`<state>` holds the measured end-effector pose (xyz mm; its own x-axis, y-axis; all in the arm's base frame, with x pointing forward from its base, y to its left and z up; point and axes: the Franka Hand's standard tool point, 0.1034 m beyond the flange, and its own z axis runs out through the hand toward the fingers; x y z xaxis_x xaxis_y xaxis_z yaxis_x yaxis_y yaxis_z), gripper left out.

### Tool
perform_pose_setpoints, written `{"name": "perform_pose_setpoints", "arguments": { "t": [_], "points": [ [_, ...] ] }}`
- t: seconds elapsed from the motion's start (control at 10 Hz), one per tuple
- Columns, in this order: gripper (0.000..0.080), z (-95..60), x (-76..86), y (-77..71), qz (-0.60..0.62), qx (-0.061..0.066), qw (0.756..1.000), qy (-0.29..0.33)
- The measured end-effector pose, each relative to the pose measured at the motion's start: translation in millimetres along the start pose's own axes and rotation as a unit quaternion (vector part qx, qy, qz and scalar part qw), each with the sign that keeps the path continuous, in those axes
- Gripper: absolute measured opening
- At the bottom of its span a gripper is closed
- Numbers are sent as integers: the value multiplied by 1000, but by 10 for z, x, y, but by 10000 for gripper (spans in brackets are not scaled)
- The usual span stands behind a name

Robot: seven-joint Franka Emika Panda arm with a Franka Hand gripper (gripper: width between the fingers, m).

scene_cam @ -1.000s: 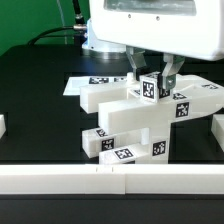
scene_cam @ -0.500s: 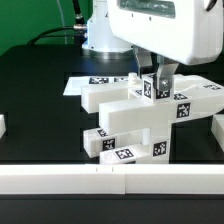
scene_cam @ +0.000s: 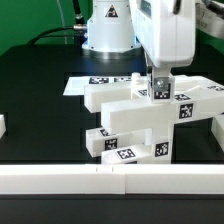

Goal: Assemble chair

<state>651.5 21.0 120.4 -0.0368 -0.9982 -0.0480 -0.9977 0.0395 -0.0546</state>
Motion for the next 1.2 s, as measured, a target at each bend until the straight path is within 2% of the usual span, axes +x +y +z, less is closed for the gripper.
{"name": "perform_pose_setpoints", "arguments": {
  "t": [0.3, 0.4, 0.5, 0.6, 0.7, 0.9, 1.1, 1.2],
  "points": [
    [284, 1, -28, 0, 75, 0, 997, -5],
    [445, 3, -31, 1, 73, 0, 997, -5],
    [445, 4, -29, 4, 60, -1, 998, -5],
    [571, 4, -40, 12, 28, -7, 1000, -6],
    [634, -3, -63, 3, 20, -14, 1000, -7],
    [645, 6, -56, 2, -62, -12, 998, -8],
    [649, 10, -50, 9, -177, -14, 984, -9],
    [649, 17, -54, 32, -233, -30, 972, -8]
  ]
}}
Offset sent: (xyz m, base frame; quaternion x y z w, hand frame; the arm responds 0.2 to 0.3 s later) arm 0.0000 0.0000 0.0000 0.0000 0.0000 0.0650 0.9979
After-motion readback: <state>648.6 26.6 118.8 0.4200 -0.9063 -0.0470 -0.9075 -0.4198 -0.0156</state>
